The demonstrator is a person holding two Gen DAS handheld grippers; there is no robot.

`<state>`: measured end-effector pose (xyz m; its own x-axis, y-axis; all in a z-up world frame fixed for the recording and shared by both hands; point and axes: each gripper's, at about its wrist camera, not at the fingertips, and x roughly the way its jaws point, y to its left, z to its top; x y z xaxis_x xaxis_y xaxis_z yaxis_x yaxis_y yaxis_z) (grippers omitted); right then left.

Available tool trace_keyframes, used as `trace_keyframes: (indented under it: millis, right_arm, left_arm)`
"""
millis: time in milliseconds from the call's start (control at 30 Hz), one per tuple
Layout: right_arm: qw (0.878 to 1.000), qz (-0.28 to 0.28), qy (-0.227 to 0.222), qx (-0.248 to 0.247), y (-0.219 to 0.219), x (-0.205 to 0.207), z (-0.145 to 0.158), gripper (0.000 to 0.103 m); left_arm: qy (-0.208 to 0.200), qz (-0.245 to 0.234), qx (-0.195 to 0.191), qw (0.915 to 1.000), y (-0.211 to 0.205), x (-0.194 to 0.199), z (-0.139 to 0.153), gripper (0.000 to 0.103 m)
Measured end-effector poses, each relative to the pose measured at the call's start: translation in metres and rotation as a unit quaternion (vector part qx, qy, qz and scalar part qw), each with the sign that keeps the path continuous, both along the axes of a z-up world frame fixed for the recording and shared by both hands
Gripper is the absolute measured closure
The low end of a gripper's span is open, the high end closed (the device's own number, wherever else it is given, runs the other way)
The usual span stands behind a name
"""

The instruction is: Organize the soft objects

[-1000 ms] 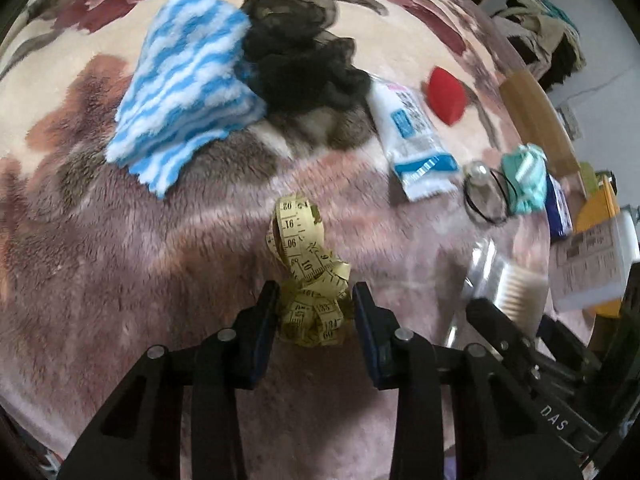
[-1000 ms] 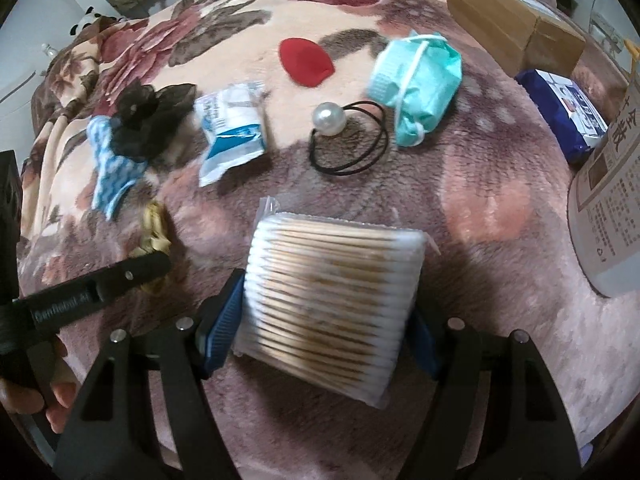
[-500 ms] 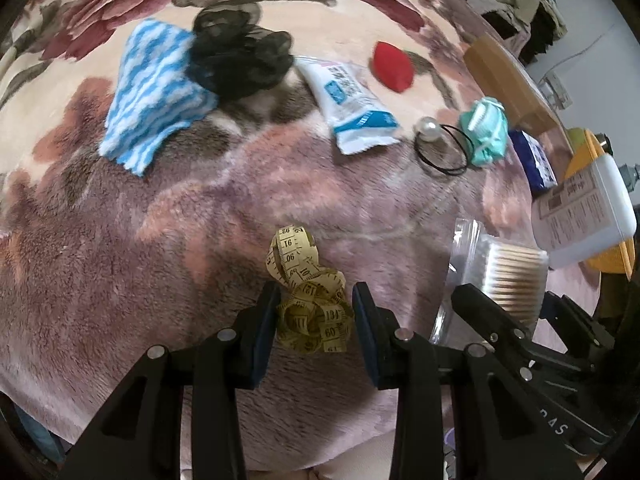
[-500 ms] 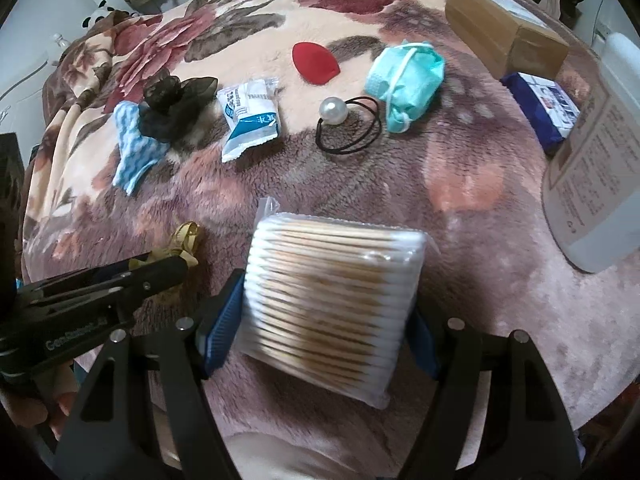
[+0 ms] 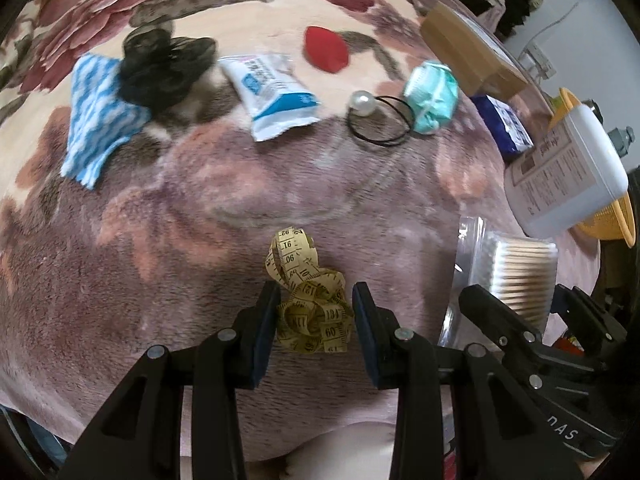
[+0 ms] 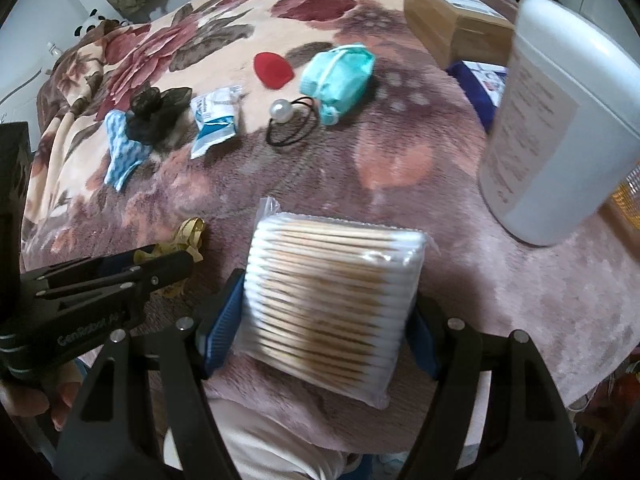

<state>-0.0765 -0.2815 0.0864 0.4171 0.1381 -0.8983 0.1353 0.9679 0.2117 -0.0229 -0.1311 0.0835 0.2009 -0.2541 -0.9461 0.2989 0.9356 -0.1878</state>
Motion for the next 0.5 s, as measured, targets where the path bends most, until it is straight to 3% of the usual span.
trace_keyframes:
  millis: [500]
  right_arm:
    - [1.000,-0.012,-0.007,0.003,-0.025,-0.014,0.007,0.030]
  left_arm:
    - [-0.002,-0.026,0.011,0.9996,-0.030,-0.006,0.001,0.065]
